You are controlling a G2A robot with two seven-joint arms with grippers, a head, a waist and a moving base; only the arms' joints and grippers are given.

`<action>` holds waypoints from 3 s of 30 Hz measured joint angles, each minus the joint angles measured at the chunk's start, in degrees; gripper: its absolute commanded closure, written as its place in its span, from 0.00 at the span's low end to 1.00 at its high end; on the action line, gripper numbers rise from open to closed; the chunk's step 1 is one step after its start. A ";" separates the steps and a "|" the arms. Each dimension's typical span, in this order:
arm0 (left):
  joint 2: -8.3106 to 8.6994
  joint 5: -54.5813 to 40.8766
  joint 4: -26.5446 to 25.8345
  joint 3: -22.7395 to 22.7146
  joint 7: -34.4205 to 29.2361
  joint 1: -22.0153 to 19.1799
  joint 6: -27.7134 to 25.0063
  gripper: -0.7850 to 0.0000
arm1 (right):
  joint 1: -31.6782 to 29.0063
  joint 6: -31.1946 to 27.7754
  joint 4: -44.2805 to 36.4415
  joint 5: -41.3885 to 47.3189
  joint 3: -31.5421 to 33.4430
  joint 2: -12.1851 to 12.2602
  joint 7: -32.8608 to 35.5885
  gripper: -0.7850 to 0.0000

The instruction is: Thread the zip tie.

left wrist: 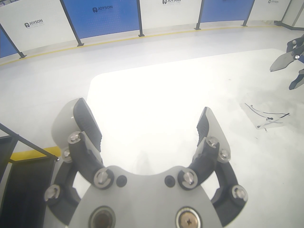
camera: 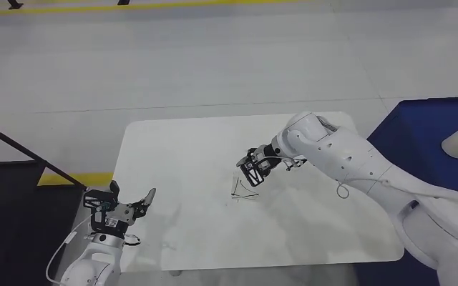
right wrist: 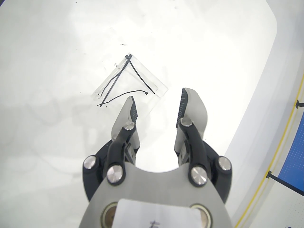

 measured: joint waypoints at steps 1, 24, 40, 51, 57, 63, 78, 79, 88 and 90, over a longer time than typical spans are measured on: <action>0.00 0.00 0.00 0.00 0.00 0.00 0.00 0.00 | 0.00 0.00 0.00 0.00 0.00 0.00 0.00 0.56; 0.00 0.00 0.00 0.00 0.00 0.00 0.00 0.00 | 0.83 -0.01 -3.72 -3.65 0.04 2.62 -9.77 0.00; 0.00 0.00 0.00 0.00 0.00 0.00 0.00 0.00 | -2.67 0.00 10.55 -17.83 0.00 -8.30 -16.80 0.55; 0.00 0.00 0.00 0.00 0.00 0.00 0.00 0.00 | -3.36 0.00 17.76 -24.16 0.00 -15.49 -16.81 0.57; 0.00 0.00 0.00 0.00 0.00 0.00 0.00 0.00 | -2.57 0.00 15.70 -24.58 0.00 -15.32 -16.82 0.58; 0.00 0.00 0.00 0.00 0.00 0.00 0.00 0.00 | -2.85 0.00 7.87 -23.97 0.00 -11.35 -16.82 0.62; 0.00 0.00 0.00 0.00 0.00 0.00 0.00 0.00 | -3.65 0.00 -3.93 -21.89 0.00 0.78 -16.81 0.71; 0.00 0.00 0.00 0.00 0.00 0.00 0.00 0.00 | -3.65 0.00 -4.15 -21.84 0.00 0.99 -16.81 0.72; 0.00 0.00 0.00 0.00 0.00 0.00 0.00 0.00 | -2.39 0.00 1.36 -23.17 0.00 -1.34 -16.80 0.73; 0.00 0.00 0.00 0.00 0.00 0.00 0.00 0.00 | -2.31 0.00 2.46 -23.61 0.00 -2.56 -16.80 0.73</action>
